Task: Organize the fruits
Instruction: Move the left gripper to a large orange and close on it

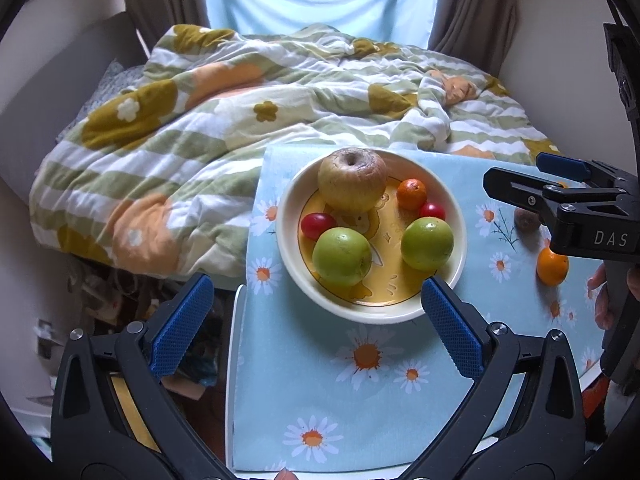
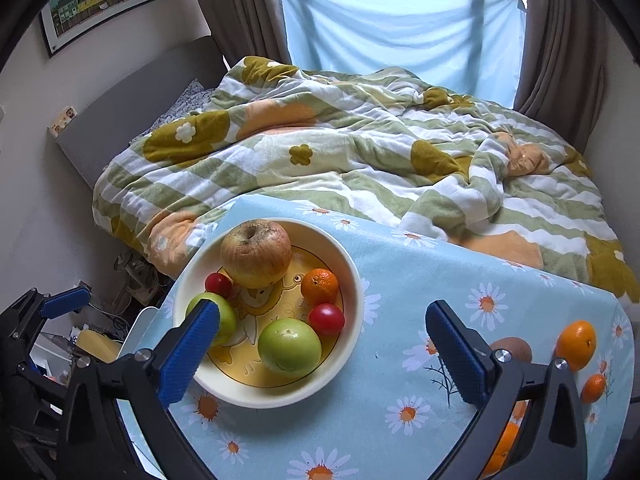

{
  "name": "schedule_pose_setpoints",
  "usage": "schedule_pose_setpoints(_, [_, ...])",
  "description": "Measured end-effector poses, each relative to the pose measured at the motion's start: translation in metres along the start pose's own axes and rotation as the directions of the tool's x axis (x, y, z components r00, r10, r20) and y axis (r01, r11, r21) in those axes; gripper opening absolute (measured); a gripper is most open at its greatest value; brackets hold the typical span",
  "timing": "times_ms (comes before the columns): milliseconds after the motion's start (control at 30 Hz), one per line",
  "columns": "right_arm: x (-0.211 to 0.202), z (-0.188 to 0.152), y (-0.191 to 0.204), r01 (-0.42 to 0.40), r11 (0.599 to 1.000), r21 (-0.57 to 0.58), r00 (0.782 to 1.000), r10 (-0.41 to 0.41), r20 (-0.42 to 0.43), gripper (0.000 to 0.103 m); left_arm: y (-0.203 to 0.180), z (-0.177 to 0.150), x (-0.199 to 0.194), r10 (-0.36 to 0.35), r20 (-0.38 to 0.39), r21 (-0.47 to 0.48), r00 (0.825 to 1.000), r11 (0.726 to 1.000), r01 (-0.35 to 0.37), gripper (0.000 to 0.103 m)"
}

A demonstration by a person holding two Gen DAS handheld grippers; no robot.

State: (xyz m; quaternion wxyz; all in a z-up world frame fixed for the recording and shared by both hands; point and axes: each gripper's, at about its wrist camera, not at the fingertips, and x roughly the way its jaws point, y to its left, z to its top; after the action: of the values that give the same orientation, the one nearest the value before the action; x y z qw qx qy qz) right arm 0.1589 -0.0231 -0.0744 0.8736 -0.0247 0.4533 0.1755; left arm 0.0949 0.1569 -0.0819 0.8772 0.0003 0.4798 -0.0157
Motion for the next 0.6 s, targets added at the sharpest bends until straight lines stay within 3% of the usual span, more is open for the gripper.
schedule_pose_setpoints(333, [-0.063, -0.014, -0.008, 0.064, 0.996, 0.061, 0.998, -0.065, 0.016, 0.103, -0.02, 0.02, -0.024, -0.059, 0.037, 0.094, 0.998, 0.994, 0.055, 0.103])
schedule_pose_setpoints(600, [-0.111, -0.038, -0.052, 0.129, 0.983, 0.13, 0.991, -0.134, 0.028, 0.103, -0.066, 0.031, -0.037, -0.126, 0.071, 0.133, 0.989, 0.984, 0.116, 0.103])
